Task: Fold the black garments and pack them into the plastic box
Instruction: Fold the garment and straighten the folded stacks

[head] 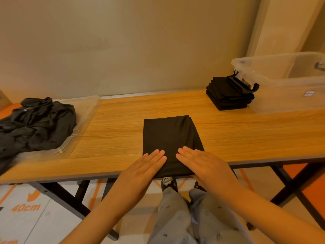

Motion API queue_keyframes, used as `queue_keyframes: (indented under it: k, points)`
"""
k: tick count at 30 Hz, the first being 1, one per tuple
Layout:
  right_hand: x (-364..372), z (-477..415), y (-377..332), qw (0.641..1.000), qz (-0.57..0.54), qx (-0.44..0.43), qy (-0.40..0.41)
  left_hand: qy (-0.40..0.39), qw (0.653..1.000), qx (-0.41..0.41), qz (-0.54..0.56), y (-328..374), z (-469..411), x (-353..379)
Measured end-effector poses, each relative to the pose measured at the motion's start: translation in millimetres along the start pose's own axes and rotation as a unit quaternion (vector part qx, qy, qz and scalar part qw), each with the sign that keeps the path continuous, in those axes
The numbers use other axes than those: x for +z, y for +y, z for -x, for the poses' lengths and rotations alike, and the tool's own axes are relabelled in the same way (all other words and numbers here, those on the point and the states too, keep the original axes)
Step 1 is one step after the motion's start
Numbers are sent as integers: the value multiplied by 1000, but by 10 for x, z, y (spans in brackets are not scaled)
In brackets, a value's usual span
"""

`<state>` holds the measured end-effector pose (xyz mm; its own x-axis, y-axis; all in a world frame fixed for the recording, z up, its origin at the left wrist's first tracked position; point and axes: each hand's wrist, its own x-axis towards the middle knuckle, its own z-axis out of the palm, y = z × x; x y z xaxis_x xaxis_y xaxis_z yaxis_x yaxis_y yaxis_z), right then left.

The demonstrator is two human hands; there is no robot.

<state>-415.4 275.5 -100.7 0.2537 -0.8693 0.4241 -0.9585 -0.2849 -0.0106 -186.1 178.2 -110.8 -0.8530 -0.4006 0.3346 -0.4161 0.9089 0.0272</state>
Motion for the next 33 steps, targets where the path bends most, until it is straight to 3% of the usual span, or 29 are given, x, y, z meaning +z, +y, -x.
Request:
queue_keyframes:
  k: [7, 10, 12, 15, 19, 24, 26, 29, 33]
  points:
    - [-182, 135, 94, 999, -19, -26, 36, 40, 992, -17, 116, 63, 75, -162]
    - [-327, 33, 128, 989, -130, 73, 25, 98, 978, -65, 174, 45, -37, -335]
    - [-445, -93, 169, 964, -219, 149, 3, 133, 956, -107, 236, 19, -164, -451]
    - [-577, -368, 258, 934, -301, 189, 18, 148, 911, -186, 337, -55, -424, -613]
    - [-626, -911, 458, 881, -393, 263, 1, 155, 875, -250, 385, -290, -821, -673]
    - [-364, -1487, 777, 851, -361, 368, -102, 46, 809, -402, 426, -708, -1226, -464]
    - [-171, -1575, 866, 849, -319, 399, -134, 2, 823, -429, 373, -826, -1278, -340]
    - [24, -1581, 897, 859, -270, 417, -120, 5, 851, -437, 291, -874, -1292, -196]
    - [137, -1473, 786, 906, -114, 400, -72, 25, 899, -420, 118, -774, -1261, -107]
